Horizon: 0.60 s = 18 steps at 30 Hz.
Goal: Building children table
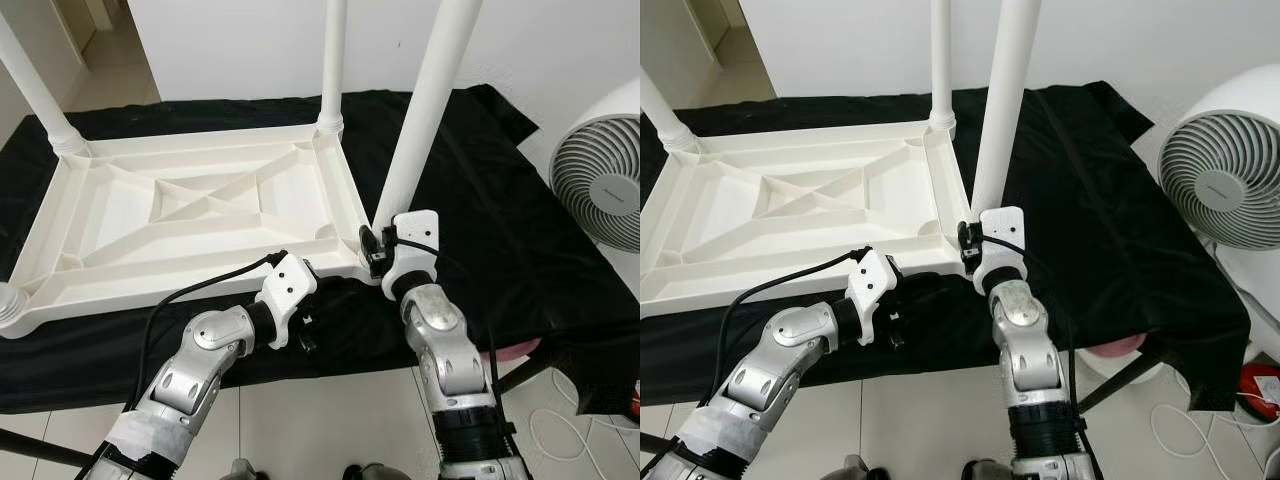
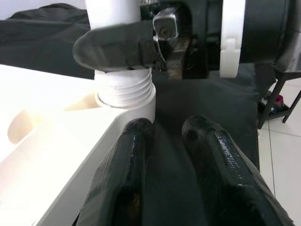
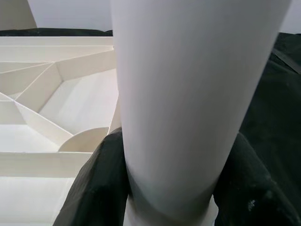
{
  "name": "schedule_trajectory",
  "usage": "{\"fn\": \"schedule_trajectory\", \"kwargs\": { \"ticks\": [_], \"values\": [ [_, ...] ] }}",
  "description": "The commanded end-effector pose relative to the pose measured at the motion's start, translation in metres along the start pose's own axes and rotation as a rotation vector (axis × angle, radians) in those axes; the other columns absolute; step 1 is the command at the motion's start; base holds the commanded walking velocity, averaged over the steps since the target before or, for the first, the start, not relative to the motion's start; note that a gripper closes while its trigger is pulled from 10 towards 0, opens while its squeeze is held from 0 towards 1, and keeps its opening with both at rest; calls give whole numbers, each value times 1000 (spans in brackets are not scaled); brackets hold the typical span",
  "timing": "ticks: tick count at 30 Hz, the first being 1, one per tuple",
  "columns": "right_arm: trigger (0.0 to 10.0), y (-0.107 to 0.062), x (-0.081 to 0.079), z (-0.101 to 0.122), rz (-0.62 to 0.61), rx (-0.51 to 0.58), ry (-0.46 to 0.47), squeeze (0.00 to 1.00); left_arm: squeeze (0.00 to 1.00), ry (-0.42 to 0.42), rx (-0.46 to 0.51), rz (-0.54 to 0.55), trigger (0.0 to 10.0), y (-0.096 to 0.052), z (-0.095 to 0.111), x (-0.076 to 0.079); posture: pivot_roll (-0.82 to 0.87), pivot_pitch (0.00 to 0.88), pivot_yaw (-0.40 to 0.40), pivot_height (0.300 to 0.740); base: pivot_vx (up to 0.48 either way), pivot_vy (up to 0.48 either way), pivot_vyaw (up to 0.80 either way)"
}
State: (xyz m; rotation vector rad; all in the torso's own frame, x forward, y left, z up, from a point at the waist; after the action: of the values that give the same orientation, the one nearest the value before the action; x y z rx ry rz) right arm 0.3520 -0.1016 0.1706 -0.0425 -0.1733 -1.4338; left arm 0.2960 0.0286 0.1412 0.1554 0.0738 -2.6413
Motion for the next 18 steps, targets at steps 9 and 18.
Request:
{"fn": "schedule_trajectory", "kwargs": {
  "ticks": [9, 18],
  "values": [
    [10000, 4, 7, -1, 125, -8, 80, 1000, 0, 7, -13, -13, 10000, -1, -3, 1, -140, 109, 28, 740, 0, 0, 0],
    [10000, 9, 13, -2, 483, -10, -118, 0, 0, 15, -9, -15, 10000, 0, 0, -1, -149, 102, 39, 740, 0, 0, 0]
  ]
}}
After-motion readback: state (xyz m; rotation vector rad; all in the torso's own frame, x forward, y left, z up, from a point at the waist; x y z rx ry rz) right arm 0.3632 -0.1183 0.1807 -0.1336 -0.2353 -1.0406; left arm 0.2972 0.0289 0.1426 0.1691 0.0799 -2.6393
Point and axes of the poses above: a point about 5 cm out from each wrist's last joint towards the gripper, its own y axis pointing out of the wrist towards the gripper, its own z axis along the axis of the wrist's last joint, x = y × z, the point moved 5 cm from there along y, pointing out of the wrist towards the gripper, and after that the axes turned 5 degrees about -y, right-handed, at the moved point
